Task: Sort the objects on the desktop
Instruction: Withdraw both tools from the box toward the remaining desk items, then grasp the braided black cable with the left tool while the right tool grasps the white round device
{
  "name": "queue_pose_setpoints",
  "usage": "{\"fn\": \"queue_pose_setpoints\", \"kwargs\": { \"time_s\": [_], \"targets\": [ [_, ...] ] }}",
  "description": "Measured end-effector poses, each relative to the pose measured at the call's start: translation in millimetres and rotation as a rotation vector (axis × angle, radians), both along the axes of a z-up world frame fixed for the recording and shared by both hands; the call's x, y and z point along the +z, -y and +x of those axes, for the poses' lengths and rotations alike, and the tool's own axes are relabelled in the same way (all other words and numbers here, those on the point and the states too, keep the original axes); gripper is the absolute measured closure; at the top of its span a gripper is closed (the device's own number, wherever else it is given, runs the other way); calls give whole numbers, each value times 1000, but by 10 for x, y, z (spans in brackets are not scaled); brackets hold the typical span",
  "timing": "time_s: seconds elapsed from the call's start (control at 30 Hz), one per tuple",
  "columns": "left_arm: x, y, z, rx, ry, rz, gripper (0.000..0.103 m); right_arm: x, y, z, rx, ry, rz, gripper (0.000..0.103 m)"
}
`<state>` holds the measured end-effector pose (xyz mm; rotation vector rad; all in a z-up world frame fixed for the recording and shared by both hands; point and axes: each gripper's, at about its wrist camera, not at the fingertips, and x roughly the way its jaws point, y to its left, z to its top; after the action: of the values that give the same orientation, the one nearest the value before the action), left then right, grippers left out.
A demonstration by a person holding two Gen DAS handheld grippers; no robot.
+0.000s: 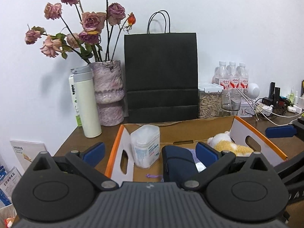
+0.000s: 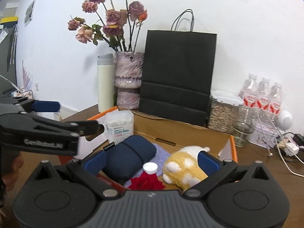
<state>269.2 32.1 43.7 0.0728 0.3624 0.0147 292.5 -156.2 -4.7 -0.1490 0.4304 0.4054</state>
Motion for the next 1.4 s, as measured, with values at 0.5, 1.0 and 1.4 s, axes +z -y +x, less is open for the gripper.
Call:
{"fn": "queue_pose_setpoints", "kwargs": {
  "time_s": [0.5,1.0,1.4],
  "targets": [
    [-97,-147,-572,24,-99,-18,0,-87,478,-593,-116,-39,-45,0],
    [-471,-178,-841,45,-250,-80,0,-598,723,-942,-184,-177,-90,0],
    [-536,-24,-754,16,-289,-80,0,-684,656,-883,-171,-199,-91,0]
  ]
}}
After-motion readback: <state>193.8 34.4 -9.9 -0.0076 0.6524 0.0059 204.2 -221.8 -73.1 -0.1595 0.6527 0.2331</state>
